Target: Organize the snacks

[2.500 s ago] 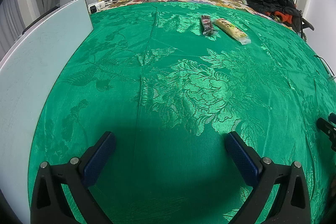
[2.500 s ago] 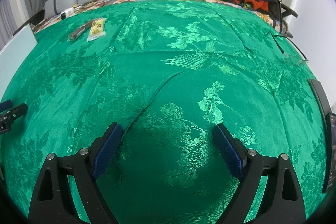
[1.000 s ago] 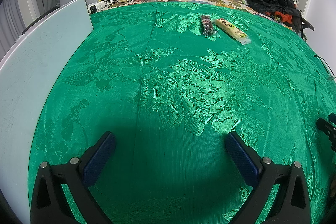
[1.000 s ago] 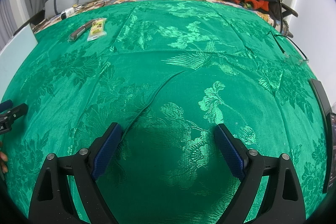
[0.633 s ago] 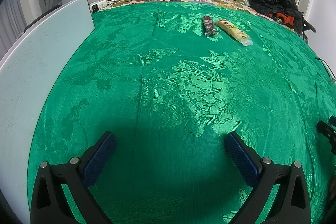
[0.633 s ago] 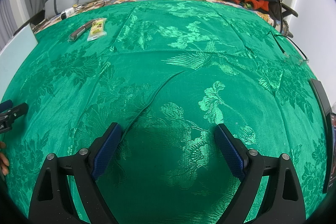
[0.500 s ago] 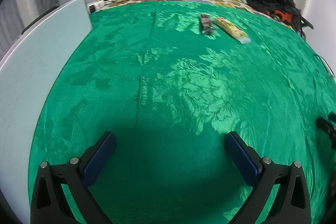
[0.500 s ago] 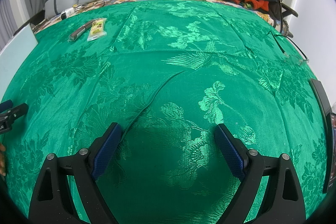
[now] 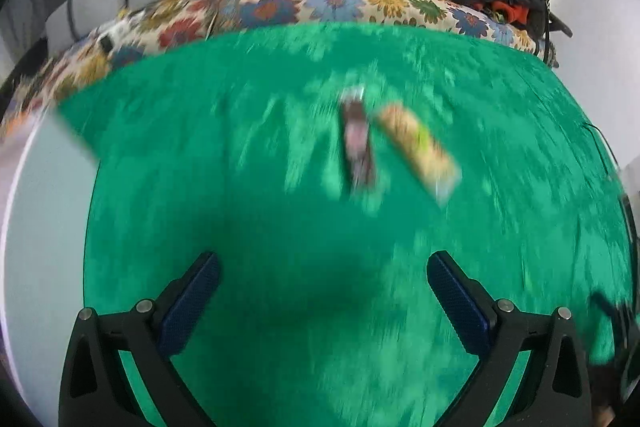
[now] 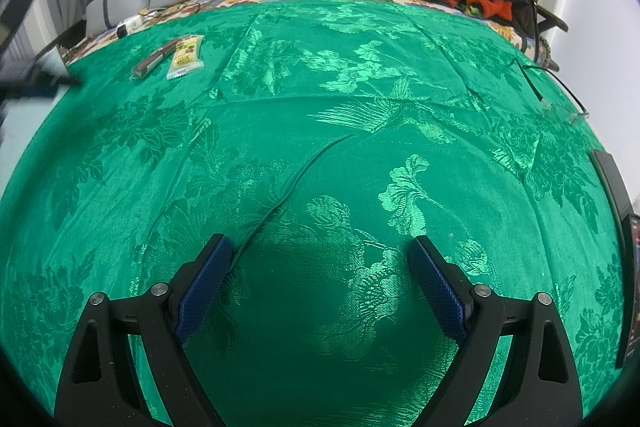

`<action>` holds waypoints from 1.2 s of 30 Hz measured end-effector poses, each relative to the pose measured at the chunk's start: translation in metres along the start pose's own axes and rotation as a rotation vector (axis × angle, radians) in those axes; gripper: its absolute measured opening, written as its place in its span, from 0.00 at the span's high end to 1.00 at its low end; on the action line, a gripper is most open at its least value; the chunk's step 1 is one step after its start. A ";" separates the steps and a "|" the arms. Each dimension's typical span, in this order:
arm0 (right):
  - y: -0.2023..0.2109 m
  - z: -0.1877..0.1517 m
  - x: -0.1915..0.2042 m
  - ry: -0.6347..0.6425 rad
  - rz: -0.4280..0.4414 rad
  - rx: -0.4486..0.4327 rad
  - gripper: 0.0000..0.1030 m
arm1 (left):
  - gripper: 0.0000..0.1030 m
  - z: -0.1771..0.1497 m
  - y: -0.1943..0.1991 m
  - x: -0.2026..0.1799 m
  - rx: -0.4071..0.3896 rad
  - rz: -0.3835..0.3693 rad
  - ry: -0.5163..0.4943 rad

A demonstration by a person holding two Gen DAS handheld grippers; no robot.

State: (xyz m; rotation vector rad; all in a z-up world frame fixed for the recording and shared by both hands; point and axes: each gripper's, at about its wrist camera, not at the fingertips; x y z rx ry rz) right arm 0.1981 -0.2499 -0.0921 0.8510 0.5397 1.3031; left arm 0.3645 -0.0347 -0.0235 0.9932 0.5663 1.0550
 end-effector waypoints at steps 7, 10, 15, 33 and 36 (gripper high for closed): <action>0.000 0.000 0.000 0.000 0.000 0.000 0.10 | 0.44 0.054 -0.071 -0.008 0.096 0.059 -0.011; 0.000 0.000 0.000 0.000 0.000 0.000 0.10 | 0.76 0.057 -0.080 -0.004 0.050 0.008 0.033; 0.000 0.000 0.000 0.000 0.000 0.000 0.10 | 0.83 0.043 -0.069 0.001 0.014 0.016 0.057; 0.000 0.000 0.000 0.000 0.000 0.001 0.10 | 0.60 -0.175 0.046 -0.031 0.003 -0.013 0.104; 0.000 0.000 0.000 0.000 0.000 0.001 0.10 | 0.19 -0.175 0.040 -0.036 -0.014 0.032 0.074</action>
Point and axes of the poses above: each gripper's, at about its wrist camera, not at the fingertips, and y roughly against the way its jaws point, x to its left, z to its top, and after that the axes turned 12 degrees about -y, right-handed
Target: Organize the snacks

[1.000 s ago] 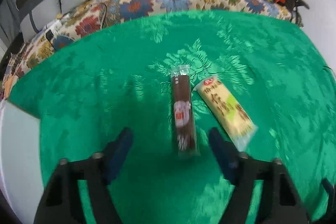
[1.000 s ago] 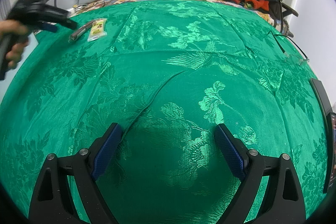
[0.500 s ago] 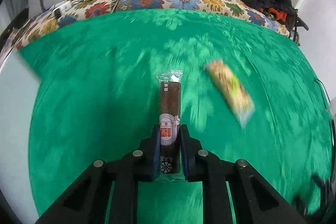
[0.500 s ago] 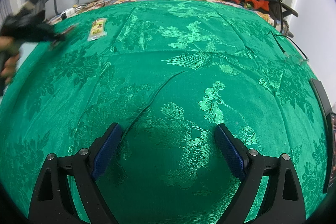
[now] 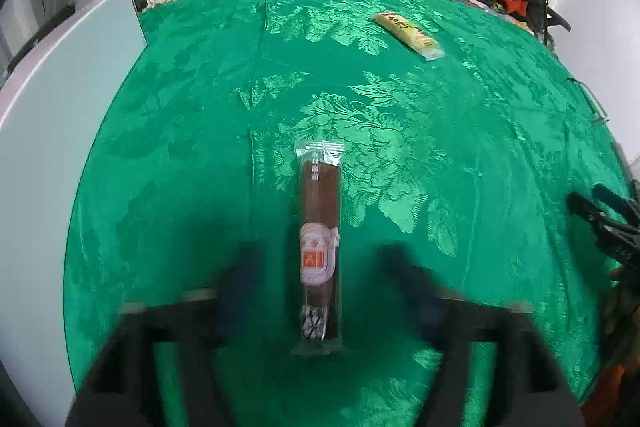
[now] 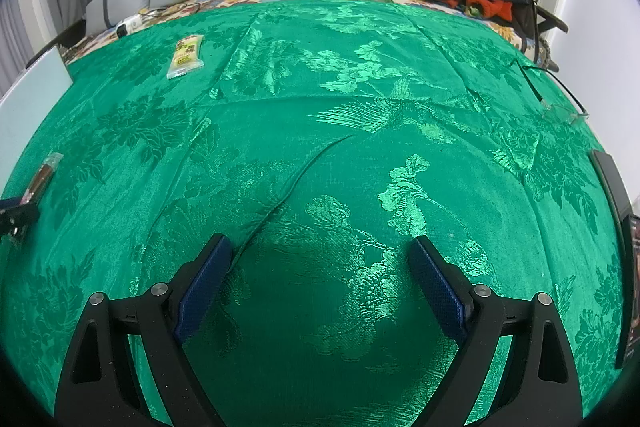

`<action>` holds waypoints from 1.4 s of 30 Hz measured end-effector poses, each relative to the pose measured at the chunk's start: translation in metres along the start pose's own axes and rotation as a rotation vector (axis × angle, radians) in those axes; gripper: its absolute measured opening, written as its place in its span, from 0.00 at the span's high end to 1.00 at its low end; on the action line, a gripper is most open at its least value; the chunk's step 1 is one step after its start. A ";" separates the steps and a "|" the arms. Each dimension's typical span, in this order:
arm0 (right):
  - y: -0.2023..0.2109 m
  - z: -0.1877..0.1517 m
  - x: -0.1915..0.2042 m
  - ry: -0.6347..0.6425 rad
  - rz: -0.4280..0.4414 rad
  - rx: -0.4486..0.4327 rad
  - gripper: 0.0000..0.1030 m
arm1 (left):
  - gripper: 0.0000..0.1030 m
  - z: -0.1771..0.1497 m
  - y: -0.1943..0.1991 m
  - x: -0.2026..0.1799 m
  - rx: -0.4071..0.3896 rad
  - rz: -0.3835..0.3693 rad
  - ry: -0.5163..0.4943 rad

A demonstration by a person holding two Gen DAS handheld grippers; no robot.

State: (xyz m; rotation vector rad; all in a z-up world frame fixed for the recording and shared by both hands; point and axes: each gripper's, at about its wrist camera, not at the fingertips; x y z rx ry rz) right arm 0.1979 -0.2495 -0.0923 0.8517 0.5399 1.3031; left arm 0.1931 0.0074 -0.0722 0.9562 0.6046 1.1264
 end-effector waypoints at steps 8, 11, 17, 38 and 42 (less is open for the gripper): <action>0.000 0.000 0.000 0.000 0.000 0.000 0.10 | 0.00 -0.002 -0.011 0.014 -0.058 0.064 0.020; 0.000 0.000 0.000 0.000 0.000 0.000 0.10 | 0.00 -0.005 -0.013 0.019 -0.095 0.074 0.022; 0.000 0.000 0.000 0.000 0.000 0.000 0.10 | 0.00 -0.003 -0.014 0.020 -0.098 0.078 0.021; 0.000 0.000 -0.001 -0.001 0.001 0.001 0.10 | 0.00 -0.004 -0.014 0.019 -0.099 0.073 0.007; 0.000 0.000 0.000 -0.001 0.002 0.001 0.09 | 0.00 -0.003 -0.014 0.023 -0.105 0.046 -0.027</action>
Point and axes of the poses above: each gripper's, at about its wrist camera, not at the fingertips, and y roughly against the way its jaws point, x to its left, z to its top, and after that the axes turned 12 degrees about -y, right-handed
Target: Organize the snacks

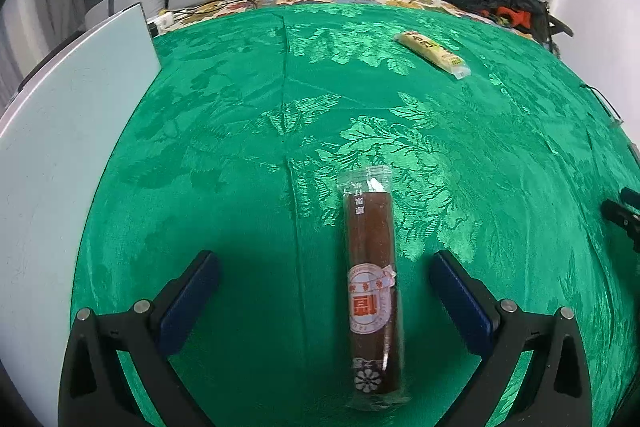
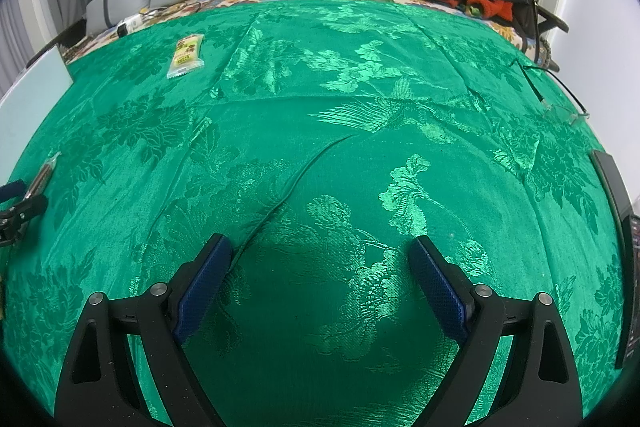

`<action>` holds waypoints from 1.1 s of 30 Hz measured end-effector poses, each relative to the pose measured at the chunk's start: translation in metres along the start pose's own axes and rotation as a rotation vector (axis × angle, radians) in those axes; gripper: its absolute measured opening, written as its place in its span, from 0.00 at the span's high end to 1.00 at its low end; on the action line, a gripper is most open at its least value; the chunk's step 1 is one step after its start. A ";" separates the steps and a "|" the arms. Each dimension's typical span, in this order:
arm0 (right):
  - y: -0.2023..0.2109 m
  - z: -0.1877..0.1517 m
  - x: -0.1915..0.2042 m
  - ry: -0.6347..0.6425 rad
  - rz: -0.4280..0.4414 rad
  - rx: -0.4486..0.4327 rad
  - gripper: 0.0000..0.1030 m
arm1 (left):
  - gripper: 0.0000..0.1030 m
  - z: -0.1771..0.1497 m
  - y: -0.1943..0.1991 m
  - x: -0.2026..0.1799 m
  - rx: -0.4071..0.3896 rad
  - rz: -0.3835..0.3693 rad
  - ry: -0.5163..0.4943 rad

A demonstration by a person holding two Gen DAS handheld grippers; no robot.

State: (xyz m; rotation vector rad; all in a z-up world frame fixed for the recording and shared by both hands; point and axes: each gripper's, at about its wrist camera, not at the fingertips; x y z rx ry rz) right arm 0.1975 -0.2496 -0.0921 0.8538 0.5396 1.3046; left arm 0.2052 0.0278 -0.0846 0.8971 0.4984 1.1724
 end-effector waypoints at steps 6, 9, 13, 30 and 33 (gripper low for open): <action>0.000 0.000 0.000 0.000 0.000 0.000 0.09 | 0.00 -0.001 0.000 0.000 -0.001 0.001 -0.001; 0.000 0.000 0.000 -0.002 -0.001 0.000 0.09 | 0.00 0.000 0.000 -0.001 0.000 0.002 -0.002; -0.001 0.002 0.002 0.013 0.006 0.013 0.10 | 0.00 -0.001 0.000 0.000 -0.001 0.002 -0.001; -0.130 0.150 0.171 0.146 0.169 0.205 0.14 | 0.00 -0.001 0.000 0.001 -0.001 0.001 0.000; -0.142 0.155 0.177 0.129 0.130 0.197 0.42 | 0.00 -0.002 0.000 0.001 -0.002 -0.001 0.002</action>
Point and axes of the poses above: each gripper's, at about its wrist camera, not at the fingertips, and y roughly against the way its jaws point, x to its left, z to its top, and after that the axes turned 12 degrees about -y, right-handed
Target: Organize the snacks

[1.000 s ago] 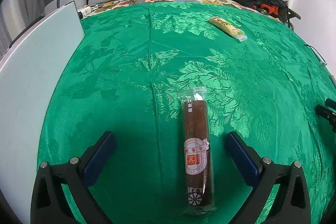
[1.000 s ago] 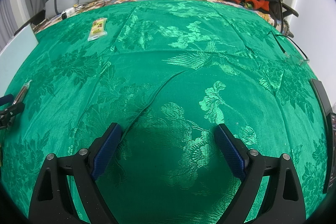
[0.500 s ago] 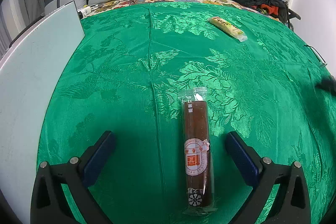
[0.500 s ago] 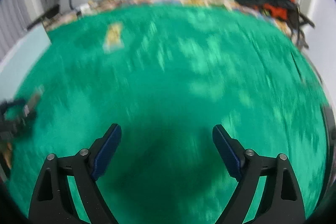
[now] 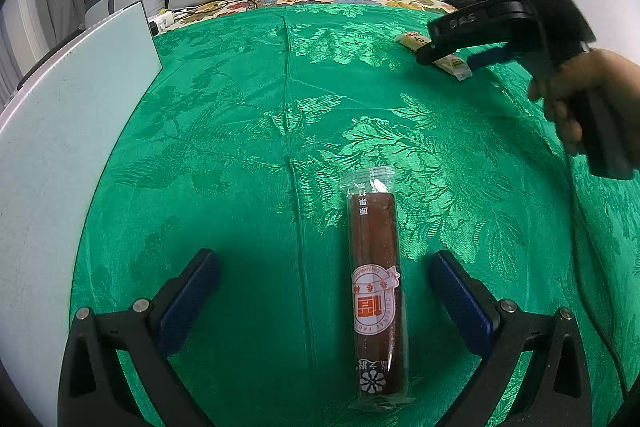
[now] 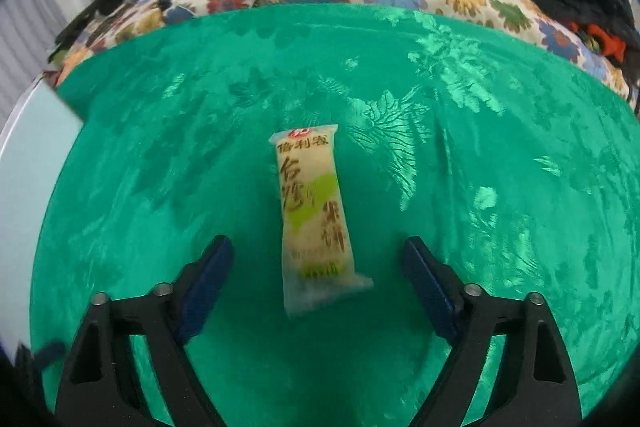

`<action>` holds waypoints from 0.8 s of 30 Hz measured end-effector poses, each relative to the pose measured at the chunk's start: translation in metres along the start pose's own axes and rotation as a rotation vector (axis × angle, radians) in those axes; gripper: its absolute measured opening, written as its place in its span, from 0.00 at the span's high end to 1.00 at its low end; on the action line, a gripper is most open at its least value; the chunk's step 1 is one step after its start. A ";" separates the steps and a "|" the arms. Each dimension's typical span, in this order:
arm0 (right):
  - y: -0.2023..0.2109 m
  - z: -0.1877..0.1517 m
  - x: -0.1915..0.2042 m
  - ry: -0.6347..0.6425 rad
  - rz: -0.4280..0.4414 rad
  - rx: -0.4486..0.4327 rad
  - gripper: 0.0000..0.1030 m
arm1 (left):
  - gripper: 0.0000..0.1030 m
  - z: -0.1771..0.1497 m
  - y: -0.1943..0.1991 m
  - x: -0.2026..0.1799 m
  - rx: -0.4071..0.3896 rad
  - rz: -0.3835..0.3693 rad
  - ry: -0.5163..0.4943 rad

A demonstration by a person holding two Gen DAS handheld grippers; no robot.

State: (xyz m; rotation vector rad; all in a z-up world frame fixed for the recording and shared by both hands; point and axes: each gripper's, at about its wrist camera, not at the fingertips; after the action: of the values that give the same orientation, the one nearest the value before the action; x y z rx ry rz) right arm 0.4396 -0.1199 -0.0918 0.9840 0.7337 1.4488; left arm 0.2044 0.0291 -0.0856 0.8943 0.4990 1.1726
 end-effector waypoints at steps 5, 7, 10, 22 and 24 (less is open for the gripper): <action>0.014 -0.003 -0.006 0.038 -0.018 0.012 0.70 | 0.00 0.000 0.000 0.000 0.000 0.000 0.001; 0.029 -0.015 -0.016 0.021 0.015 0.003 0.70 | 0.00 0.000 0.000 0.000 0.000 0.000 0.001; 0.064 -0.052 -0.033 -0.013 0.096 -0.003 0.70 | 0.00 0.000 0.000 0.000 0.000 0.000 0.001; 0.137 -0.227 -0.072 -0.016 -0.037 -0.135 0.61 | 0.00 0.000 0.000 0.000 -0.001 0.001 0.001; 0.136 -0.233 -0.072 -0.044 -0.059 -0.153 0.27 | 0.00 0.000 0.000 0.000 -0.001 0.001 0.001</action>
State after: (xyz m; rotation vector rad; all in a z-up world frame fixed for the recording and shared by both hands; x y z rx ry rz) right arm 0.1680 -0.1847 -0.0878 0.8671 0.6052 1.4063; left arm 0.2041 0.0290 -0.0858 0.8931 0.4988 1.1737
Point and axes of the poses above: each gripper's, at about its wrist camera, not at the fingertips, and y roughly against the way its jaws point, x to its left, z to its top, and after that the axes turned 12 degrees about -y, right-handed
